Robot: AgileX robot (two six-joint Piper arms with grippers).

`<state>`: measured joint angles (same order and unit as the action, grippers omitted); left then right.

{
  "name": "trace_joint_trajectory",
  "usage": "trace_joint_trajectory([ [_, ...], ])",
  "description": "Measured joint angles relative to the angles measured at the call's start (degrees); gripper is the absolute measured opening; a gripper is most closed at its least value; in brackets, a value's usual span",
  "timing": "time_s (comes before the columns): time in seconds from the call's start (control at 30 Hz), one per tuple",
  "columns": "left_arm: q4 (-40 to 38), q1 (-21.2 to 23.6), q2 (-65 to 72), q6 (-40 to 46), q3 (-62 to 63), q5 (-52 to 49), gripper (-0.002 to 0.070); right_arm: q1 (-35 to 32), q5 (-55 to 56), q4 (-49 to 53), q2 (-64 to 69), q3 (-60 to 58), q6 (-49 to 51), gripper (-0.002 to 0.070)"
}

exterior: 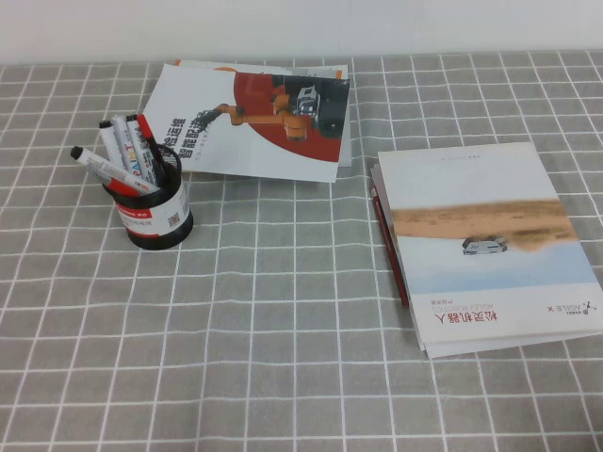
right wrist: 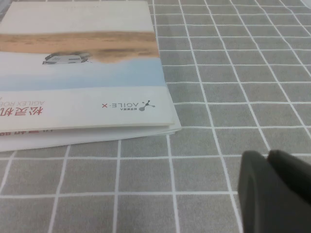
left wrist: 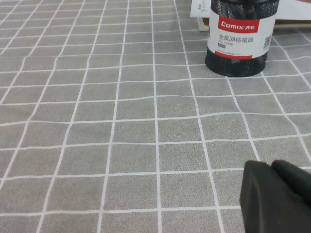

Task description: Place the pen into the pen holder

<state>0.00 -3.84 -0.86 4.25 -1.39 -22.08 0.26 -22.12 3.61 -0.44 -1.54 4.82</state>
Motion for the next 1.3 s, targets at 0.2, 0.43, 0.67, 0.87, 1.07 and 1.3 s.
trace_joint_trajectory([
  [0.2, 0.00, 0.00, 0.00, 0.00, 0.00, 0.00, -0.0003, 0.00, 0.00, 0.00, 0.00, 0.00, 0.00, -0.0013],
  [0.43, 0.00, 0.00, 0.00, 0.00, 0.00, 0.00, -0.0003, 0.00, 0.00, 0.00, 0.00, 0.00, 0.00, -0.0013],
  [0.67, 0.00, 0.00, 0.00, 0.00, 0.00, 0.00, -0.0003, 0.00, 0.00, -0.14, 0.00, 0.00, 0.00, -0.0013],
  [0.87, 0.00, 0.00, 0.00, 0.00, 0.00, 0.00, -0.0003, 0.00, 0.10, -8.13, 0.00, 0.00, 0.00, -0.0013],
  [1.07, 0.00, 0.00, 0.00, 0.00, 0.00, 0.00, -0.0003, 0.00, 4.35, -31.37, 0.00, 0.00, 1.51, -0.0013],
  [1.3, 0.00, 0.00, 0.00, 0.00, 0.00, 0.00, -0.0003, 0.00, 11.34, -65.02, 0.00, 0.00, -1.78, -0.0013],
])
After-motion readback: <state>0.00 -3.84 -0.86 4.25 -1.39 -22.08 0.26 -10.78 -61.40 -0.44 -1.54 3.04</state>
